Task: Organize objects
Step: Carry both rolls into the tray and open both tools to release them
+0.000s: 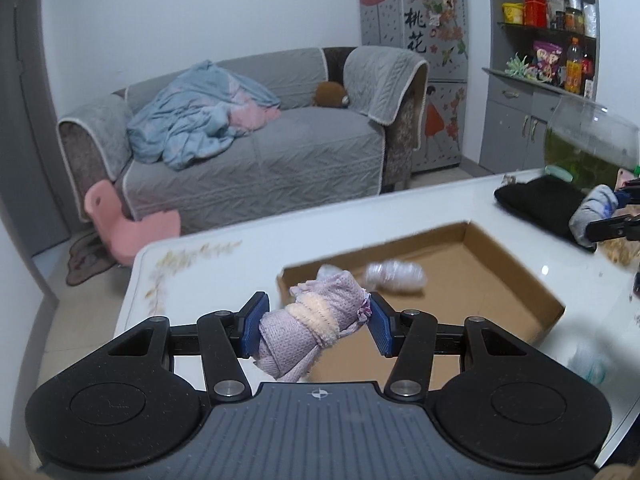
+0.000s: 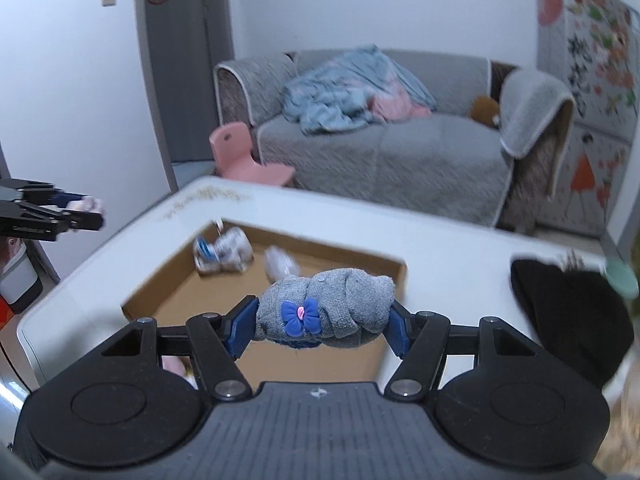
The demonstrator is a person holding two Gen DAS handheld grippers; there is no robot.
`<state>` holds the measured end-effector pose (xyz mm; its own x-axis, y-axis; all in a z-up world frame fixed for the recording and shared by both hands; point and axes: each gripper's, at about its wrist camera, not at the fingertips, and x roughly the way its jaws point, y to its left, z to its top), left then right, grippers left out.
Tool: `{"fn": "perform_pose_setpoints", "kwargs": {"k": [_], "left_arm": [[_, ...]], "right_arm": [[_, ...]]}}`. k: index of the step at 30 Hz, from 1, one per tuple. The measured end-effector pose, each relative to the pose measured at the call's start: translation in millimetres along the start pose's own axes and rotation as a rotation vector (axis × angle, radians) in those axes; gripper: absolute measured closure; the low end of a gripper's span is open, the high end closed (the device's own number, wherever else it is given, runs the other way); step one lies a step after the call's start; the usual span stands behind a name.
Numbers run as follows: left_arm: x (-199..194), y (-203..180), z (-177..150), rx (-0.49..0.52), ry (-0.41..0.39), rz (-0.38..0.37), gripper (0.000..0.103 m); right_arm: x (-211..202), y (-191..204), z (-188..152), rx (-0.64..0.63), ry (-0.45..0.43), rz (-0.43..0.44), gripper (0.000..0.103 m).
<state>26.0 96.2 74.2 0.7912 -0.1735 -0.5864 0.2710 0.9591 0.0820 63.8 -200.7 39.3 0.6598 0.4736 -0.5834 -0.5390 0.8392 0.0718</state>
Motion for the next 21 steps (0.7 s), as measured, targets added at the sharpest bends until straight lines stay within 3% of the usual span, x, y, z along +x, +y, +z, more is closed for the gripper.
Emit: {"fn": "perform_pose_setpoints", "kwargs": {"k": [9,21], "left_arm": [[28,-14,43,0.017,0.010,-0.055,0.044],[68,-16,43,0.027,0.072,-0.082,0.044]], "right_arm": [[34,28,52,-0.098,-0.035,0.089,0.042],[80,42,64,-0.144,0.027,0.127,0.042]]}}
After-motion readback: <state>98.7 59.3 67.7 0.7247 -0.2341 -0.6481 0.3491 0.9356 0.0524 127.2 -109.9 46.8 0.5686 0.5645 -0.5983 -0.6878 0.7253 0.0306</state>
